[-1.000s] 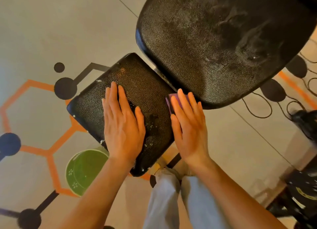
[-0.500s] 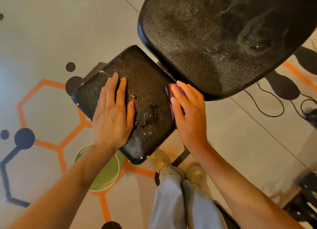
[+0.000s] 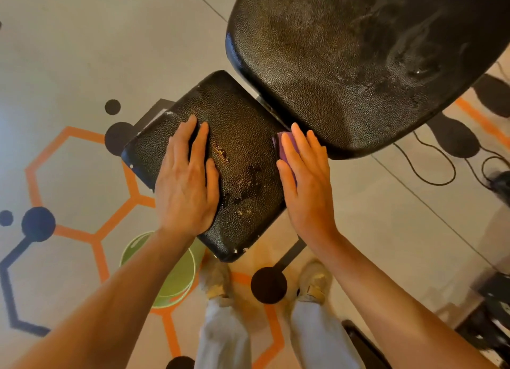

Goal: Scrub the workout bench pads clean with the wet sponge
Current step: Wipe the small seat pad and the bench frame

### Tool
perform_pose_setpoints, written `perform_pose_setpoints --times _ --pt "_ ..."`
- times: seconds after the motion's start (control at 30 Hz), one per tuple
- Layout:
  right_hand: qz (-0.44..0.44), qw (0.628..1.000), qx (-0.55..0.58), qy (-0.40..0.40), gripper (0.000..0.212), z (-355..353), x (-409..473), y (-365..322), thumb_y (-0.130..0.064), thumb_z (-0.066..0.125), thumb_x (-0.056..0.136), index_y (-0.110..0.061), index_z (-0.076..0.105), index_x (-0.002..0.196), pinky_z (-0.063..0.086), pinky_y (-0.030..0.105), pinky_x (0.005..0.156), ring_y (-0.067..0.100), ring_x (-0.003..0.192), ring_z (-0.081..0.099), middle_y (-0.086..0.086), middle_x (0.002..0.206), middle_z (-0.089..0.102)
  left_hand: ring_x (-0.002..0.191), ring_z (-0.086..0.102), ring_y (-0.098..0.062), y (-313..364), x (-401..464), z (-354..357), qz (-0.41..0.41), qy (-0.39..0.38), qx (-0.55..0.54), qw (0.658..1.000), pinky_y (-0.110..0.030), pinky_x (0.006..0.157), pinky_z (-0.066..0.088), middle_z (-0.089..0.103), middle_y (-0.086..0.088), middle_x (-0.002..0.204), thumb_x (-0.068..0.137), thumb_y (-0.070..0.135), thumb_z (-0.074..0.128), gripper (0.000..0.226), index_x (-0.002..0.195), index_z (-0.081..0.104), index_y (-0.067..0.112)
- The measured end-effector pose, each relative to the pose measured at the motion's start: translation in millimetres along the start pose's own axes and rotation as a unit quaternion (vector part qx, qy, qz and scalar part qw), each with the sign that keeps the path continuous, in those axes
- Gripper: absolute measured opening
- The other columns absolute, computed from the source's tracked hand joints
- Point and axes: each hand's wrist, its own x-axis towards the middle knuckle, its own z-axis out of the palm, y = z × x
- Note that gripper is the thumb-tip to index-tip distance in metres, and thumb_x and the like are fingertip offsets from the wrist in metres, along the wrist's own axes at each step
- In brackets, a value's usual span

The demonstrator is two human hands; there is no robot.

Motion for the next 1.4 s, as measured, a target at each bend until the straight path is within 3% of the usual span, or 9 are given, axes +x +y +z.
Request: perform_pose_setpoints --times 0.23,0.47,0.67,0.8,0.87,1.07,1.2,1.27,1.4 --pt "0.160 0.977 -0.135 0.033 0.056 32.3 -14.5 -72.8 -0.012 0.036 0.096 -0.003 0.025 0.150 0.007 0.046 0.122 0.031 0.149 0.010 0.017 0.159 0.016 0.145 0.029 -0.029 -2.1 -0.8 3.2 0.004 0.006 -0.012 1.000 -0.045 0.119 0.025 0.031 -0.015 0.155 0.103 0.026 0.031 0.052 0.149 0.033 0.003" --pt "0.056 0.974 -0.218 -0.041 0.053 37.0 -53.1 -89.0 -0.027 0.025 0.100 -0.008 0.030 0.150 0.018 0.048 0.120 0.029 0.148 0.018 0.014 0.158 0.025 0.147 0.024 -0.029 -12.6 2.3 -6.3 0.034 -0.050 -0.073 0.996 -0.044 0.123 0.018 0.026 -0.014 0.157 0.101 0.018 0.036 0.051 0.150 0.032 0.005" --pt "0.254 0.943 -0.198 0.086 0.054 48.6 -6.1 -92.3 -0.023 0.033 0.102 -0.006 0.021 0.152 0.013 0.047 0.122 0.030 0.149 0.011 0.015 0.160 0.016 0.148 0.025 -0.026 -68.4 19.2 -21.9 0.176 -0.075 -0.009 0.982 -0.040 0.124 0.012 0.030 -0.009 0.158 0.104 0.026 0.029 0.050 0.151 0.032 0.009" --pt "0.153 0.965 -0.214 -0.009 0.057 68.8 -85.2 -148.1 -0.029 0.022 0.100 -0.004 0.020 0.152 0.018 0.046 0.121 0.031 0.149 0.011 0.018 0.159 0.017 0.148 0.026 -0.027 -65.3 17.2 -17.5 0.162 -0.057 -0.007 0.985 -0.039 0.123 0.013 0.033 -0.009 0.157 0.102 0.023 0.033 0.050 0.149 0.035 0.010" --pt "0.116 0.974 -0.191 -0.029 0.056 58.0 -76.0 -126.2 -0.030 0.021 0.101 -0.008 0.017 0.153 0.013 0.043 0.122 0.027 0.150 0.008 0.014 0.161 0.015 0.148 0.026 -0.027 -64.7 17.2 -17.3 0.161 -0.054 -0.010 0.985 -0.040 0.123 0.013 0.033 -0.009 0.157 0.102 0.023 0.033 0.049 0.149 0.035 0.010" --pt "0.289 0.934 -0.188 0.091 0.056 48.7 11.4 -87.4 -0.024 0.029 0.103 -0.005 0.013 0.152 0.009 0.046 0.122 0.029 0.150 0.005 0.016 0.161 0.010 0.147 0.028 -0.027 -64.8 18.3 -15.7 0.167 -0.043 -0.016 0.985 -0.041 0.123 0.017 0.035 -0.010 0.156 0.102 0.021 0.035 0.048 0.148 0.037 0.009" --pt "0.151 0.965 -0.213 -0.001 0.057 83.0 -76.4 -162.5 -0.025 0.026 0.102 -0.003 0.014 0.153 0.013 0.047 0.121 0.029 0.150 0.003 0.018 0.160 0.011 0.147 0.029 -0.026 -66.9 19.9 -15.2 0.170 -0.040 -0.021 0.984 -0.041 0.123 0.019 0.036 -0.010 0.155 0.101 0.019 0.038 0.048 0.148 0.038 0.009" --pt "0.118 0.975 -0.189 -0.025 0.058 72.8 -73.5 -146.2 -0.031 0.025 0.100 -0.008 0.017 0.152 0.012 0.044 0.122 0.026 0.150 0.006 0.014 0.160 0.015 0.146 0.030 -0.026 -66.9 20.0 -15.3 0.169 -0.039 -0.026 0.985 -0.040 0.123 0.019 0.037 -0.010 0.155 0.101 0.018 0.038 0.047 0.147 0.039 0.008" --pt "0.223 0.952 -0.201 0.048 0.055 43.0 18.1 -85.0 -0.031 0.025 0.103 -0.011 0.016 0.153 0.009 0.045 0.122 0.023 0.150 0.005 0.010 0.162 0.012 0.146 0.031 -0.026 -67.2 18.8 -12.9 0.169 -0.036 -0.024 0.985 -0.041 0.122 0.021 0.037 -0.009 0.155 0.101 0.021 0.035 0.048 0.148 0.039 0.009"
